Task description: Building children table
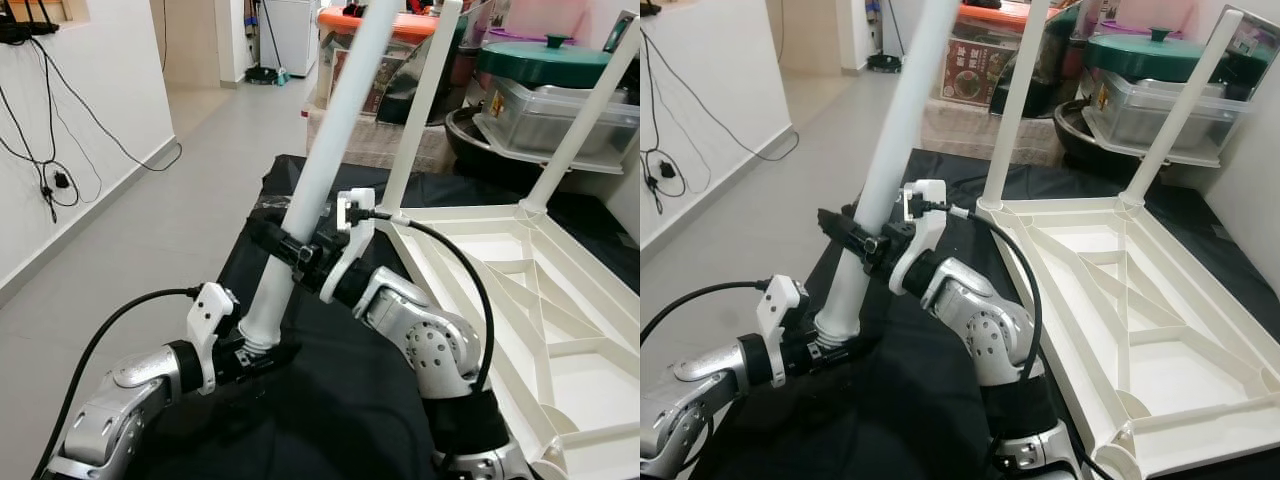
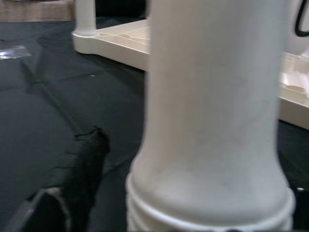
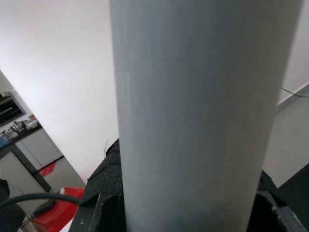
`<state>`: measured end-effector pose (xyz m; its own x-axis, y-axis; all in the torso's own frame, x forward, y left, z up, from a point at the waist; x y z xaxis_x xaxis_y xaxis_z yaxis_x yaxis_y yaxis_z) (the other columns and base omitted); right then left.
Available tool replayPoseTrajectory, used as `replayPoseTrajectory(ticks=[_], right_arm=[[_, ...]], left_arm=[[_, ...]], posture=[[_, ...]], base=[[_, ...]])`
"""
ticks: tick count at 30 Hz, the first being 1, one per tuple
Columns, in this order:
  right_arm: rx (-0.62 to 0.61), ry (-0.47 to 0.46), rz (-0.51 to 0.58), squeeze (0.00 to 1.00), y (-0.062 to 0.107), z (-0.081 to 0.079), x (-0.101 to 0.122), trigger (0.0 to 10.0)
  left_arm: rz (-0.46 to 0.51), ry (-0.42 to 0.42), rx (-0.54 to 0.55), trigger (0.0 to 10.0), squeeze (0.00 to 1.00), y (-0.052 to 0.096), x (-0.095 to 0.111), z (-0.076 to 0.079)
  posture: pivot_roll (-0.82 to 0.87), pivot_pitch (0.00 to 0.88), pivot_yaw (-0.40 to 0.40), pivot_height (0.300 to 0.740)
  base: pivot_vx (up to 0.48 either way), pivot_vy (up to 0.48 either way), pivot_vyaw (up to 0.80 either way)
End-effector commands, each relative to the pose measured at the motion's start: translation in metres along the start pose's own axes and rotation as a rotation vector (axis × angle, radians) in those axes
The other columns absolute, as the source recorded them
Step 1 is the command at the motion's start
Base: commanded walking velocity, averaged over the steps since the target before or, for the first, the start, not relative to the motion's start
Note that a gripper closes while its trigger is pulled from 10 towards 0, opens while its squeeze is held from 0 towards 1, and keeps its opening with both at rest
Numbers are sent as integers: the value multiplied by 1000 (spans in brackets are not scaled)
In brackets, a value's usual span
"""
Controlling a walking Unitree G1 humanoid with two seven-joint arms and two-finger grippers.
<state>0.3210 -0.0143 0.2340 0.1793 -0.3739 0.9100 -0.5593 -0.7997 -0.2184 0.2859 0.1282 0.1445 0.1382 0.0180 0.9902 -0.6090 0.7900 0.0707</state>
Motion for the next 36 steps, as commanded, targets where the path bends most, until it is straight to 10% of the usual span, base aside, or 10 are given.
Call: replayPoseTrajectory(ticks=[1,9,12,13,14,15,25,36], right_arm=[[-15,16,-11,0,3,3,-2,0],[-91,65,33,0,8,23,15,0],[-354,208,122,0,31,77,62,0],[-413,254,131,0,39,89,72,0],[-413,254,131,0,39,89,72,0],[-463,292,143,0,46,99,83,0],[-569,324,240,0,65,118,127,0],[-413,139,337,0,49,91,134,0]], left_arm=[[77,-23,48,10000,1000,1,14,-8],[142,-5,79,10000,1000,8,23,-9],[160,58,27,10000,1000,24,26,9],[159,69,16,10000,725,26,24,14],[159,69,16,10000,725,26,24,14],[149,75,15,10000,0,27,21,17],[107,65,64,10000,0,25,8,17],[39,50,254,10000,0,21,-14,2]], posture=[[90,0,-73,740],[92,0,-72,740],[99,0,-83,740],[101,0,-85,740],[101,0,-85,740],[105,0,-90,740],[105,0,-93,740],[92,0,-85,740]], base=[[0,0,0],[0,0,0],[0,0,0],[0,0,0],[0,0,0],[0,0,0],[0,0,0],[0,0,0]])
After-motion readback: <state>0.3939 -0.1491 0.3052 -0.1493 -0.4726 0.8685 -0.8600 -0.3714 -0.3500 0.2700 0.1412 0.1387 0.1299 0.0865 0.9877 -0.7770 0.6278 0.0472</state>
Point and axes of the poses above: a point about 5 cm out from each wrist's last joint towards the gripper, its own y axis pointing back from the gripper into the wrist, its own x axis along the axis of the wrist's last joint, z = x × y, the point moved 3 cm from there along -y, pointing out of the wrist towards the gripper, and after that the axes turned 5 degrees about y, right-handed, at the moved point
